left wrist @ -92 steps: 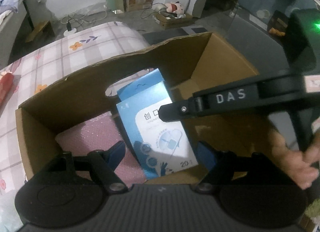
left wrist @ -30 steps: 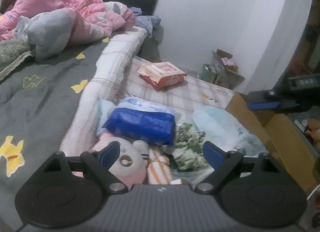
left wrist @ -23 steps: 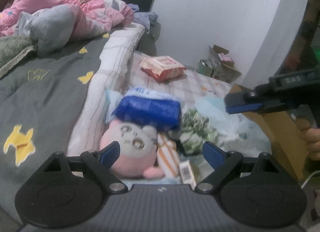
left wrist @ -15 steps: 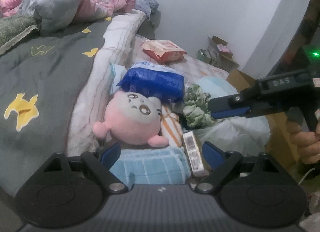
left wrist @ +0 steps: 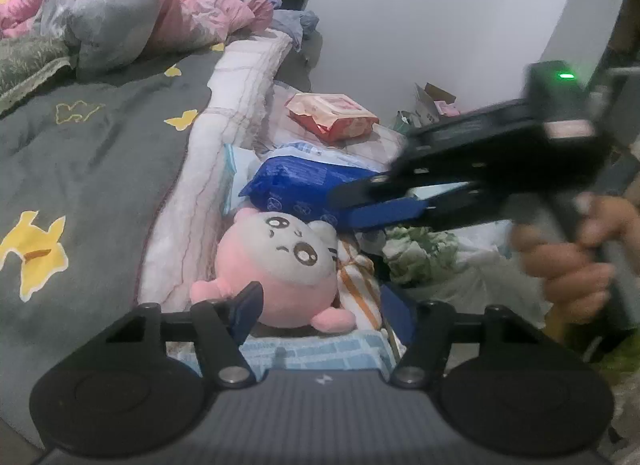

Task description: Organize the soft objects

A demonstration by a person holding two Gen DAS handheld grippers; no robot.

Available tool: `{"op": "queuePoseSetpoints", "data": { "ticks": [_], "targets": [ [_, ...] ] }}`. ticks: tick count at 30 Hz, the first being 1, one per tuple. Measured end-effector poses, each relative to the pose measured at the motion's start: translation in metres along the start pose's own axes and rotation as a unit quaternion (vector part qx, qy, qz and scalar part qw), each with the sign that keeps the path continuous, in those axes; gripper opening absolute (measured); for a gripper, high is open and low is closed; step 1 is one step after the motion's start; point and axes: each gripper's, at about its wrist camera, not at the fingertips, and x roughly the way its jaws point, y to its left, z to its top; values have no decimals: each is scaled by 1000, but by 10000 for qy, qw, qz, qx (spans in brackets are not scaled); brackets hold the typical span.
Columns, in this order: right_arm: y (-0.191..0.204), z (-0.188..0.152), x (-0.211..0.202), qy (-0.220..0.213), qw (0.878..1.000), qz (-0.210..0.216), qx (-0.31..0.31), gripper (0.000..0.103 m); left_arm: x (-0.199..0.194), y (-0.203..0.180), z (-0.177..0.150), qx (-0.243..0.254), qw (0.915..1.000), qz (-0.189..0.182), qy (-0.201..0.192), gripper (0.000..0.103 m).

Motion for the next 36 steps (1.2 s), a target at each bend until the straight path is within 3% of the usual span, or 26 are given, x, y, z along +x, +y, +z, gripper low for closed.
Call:
{"op": "queuePoseSetpoints", "data": {
  "ticks": [9,12,18,22,27,31,36],
  "targets": [
    [-15,50,-2,-980,9934,-586,60,31,14,14,28,-43,9999,-21,-110,62],
    [-25,66,1,-926,9933,-653,222,31,25,17,41,-73,9998,-78,-150,61],
    [-14,79,7,-732,9968,-307,-40,31,64,31,73,-389,9992,16,-3,54],
    [-11,75,14,-532,9985,-162,-20,31,95,36,89,-270,9983,410,299,54],
    [-20,67,20,-358,9992,47,156,31,135,50,101,-598,9915,663,944,53],
    [-28,60,17,-371,9989,143,243,31,149,61,108,-980,9882,529,1054,46],
    [-37,53,5,-486,9980,181,363,31,153,67,114,-1387,9850,368,954,24]
  ]
}}
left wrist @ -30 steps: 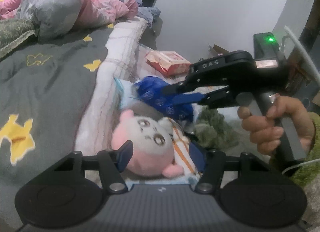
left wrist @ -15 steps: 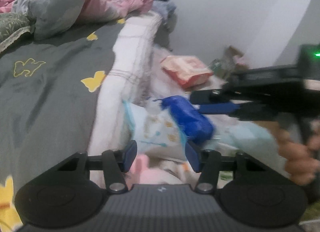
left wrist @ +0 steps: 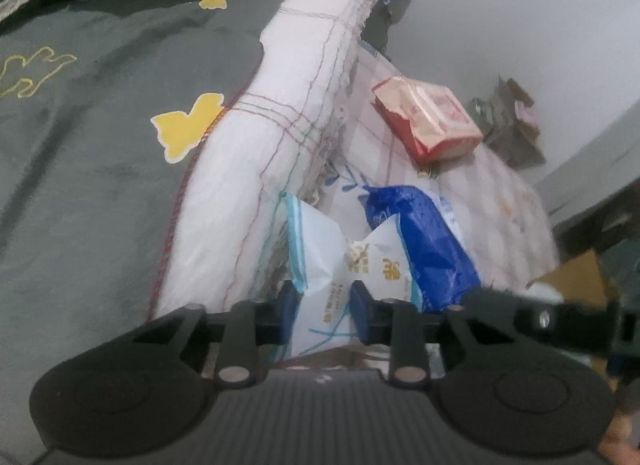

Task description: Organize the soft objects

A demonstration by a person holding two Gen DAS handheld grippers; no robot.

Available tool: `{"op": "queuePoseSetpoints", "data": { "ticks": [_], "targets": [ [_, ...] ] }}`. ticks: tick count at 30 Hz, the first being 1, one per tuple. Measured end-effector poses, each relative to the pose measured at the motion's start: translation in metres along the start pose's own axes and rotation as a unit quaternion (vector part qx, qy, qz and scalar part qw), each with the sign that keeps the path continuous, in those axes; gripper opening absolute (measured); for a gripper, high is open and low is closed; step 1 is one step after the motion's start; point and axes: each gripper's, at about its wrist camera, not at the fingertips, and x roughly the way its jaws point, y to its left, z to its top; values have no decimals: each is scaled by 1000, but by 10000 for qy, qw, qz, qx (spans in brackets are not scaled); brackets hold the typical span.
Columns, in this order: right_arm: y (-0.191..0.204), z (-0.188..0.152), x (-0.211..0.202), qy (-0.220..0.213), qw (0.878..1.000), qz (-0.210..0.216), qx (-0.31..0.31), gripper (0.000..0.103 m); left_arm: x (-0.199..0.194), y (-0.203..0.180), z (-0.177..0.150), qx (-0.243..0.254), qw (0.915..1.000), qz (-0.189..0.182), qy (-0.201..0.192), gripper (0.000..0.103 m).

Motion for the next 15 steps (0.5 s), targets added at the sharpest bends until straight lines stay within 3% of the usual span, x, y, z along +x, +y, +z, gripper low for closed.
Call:
{"op": "queuePoseSetpoints", "data": {
  "ticks": [1,8,11,15],
  "targets": [
    [-1,-1,-4,-33,10000,6,24,31,0,-1,1,-41,10000,-5,-34,18],
    [-7,-7,-35,-355,9992,124,105,31,-40,-36,0,601,9941,270,-860,11],
    [-8,-12,-53,-522,9983,215,165,31,-73,-57,-9,1215,9824,407,-1357,11],
    [-14,-21,-73,-667,9963,426,322,31,-113,-88,-44,2381,9497,762,-1886,11]
  ]
}}
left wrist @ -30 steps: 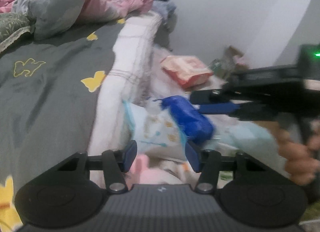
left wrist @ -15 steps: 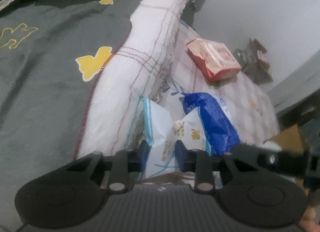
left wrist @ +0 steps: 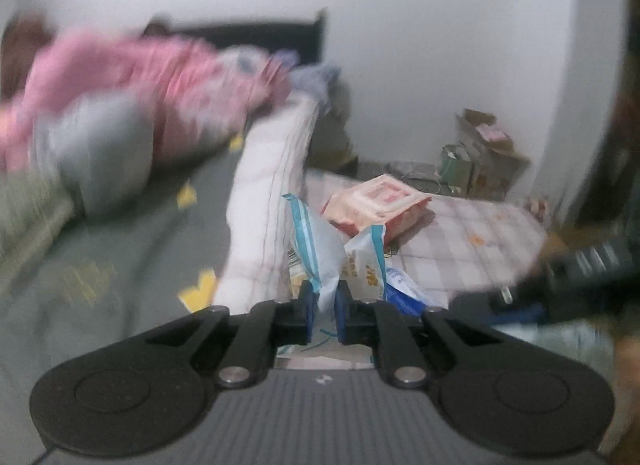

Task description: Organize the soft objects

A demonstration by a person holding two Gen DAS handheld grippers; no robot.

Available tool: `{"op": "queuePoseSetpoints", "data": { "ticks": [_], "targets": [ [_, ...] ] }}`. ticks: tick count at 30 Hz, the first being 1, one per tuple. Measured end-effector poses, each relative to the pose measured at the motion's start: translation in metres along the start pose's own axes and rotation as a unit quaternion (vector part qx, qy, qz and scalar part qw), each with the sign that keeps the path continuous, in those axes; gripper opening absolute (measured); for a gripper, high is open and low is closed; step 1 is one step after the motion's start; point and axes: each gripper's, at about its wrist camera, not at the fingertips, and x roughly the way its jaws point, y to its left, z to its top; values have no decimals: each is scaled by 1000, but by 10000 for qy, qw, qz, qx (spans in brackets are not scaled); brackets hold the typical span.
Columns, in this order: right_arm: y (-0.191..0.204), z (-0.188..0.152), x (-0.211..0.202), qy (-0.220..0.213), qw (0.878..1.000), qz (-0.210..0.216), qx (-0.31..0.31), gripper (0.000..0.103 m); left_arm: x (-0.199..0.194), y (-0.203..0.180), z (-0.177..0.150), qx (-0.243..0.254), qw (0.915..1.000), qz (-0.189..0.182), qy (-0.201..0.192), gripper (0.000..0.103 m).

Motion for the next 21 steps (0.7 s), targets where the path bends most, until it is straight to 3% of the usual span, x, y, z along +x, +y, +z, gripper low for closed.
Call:
{"op": "queuePoseSetpoints", "data": {
  "ticks": [5,10,12,16,21],
  "targets": [
    [-8,-20,-18,1,9997,129,207,31,-41,-43,-34,1182,9930,28,-26,11],
    [-12,-41,-26,39,9995,109,298,32,-70,-90,-83,2355,9706,205,-447,12],
    [-13,-49,-27,83,9995,60,301,32,-71,-100,-95,2500,9670,251,-429,12],
    [-19,-62,-29,178,9990,52,413,32,-70,-105,-104,2329,9722,92,-228,13],
    [-21,-67,-47,-51,9985,180,517,34,-71,-106,-112,2214,9751,-106,-65,13]
  ]
}}
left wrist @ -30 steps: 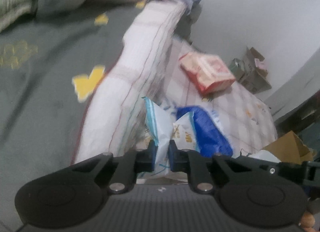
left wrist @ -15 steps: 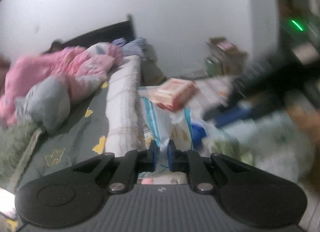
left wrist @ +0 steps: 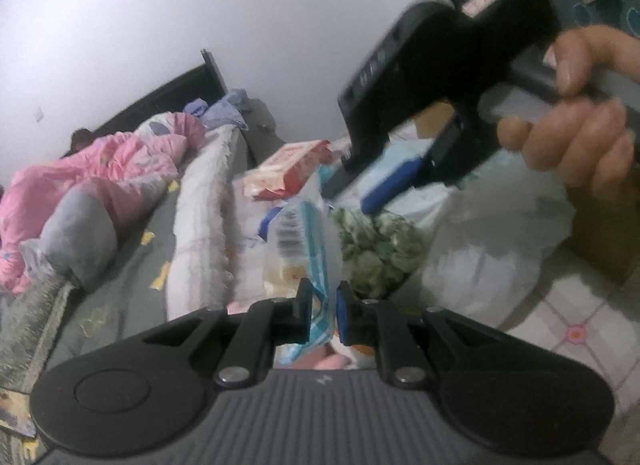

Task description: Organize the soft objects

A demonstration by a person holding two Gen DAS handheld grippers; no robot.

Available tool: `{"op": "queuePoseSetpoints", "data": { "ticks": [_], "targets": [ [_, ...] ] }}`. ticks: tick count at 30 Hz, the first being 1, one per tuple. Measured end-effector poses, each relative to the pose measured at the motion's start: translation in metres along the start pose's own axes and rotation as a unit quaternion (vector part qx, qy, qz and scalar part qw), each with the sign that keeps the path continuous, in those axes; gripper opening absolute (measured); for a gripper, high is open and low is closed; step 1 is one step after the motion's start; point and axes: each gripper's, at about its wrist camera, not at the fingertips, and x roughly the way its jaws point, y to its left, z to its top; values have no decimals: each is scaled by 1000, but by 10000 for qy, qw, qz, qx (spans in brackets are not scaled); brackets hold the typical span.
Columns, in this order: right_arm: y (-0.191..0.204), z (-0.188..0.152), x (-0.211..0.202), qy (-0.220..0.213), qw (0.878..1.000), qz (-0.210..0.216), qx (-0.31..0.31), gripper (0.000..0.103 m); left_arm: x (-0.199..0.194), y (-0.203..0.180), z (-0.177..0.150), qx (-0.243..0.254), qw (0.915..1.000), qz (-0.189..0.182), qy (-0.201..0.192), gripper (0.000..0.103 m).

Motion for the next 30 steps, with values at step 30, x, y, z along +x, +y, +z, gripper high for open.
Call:
{"op": "queuePoseSetpoints", "data": {
  "ticks": [30],
  "targets": [
    [-9,-24,31,706,9956,-530,-307,43,47,95,-32,-3015,9360,-1573,913,43]
  ]
}}
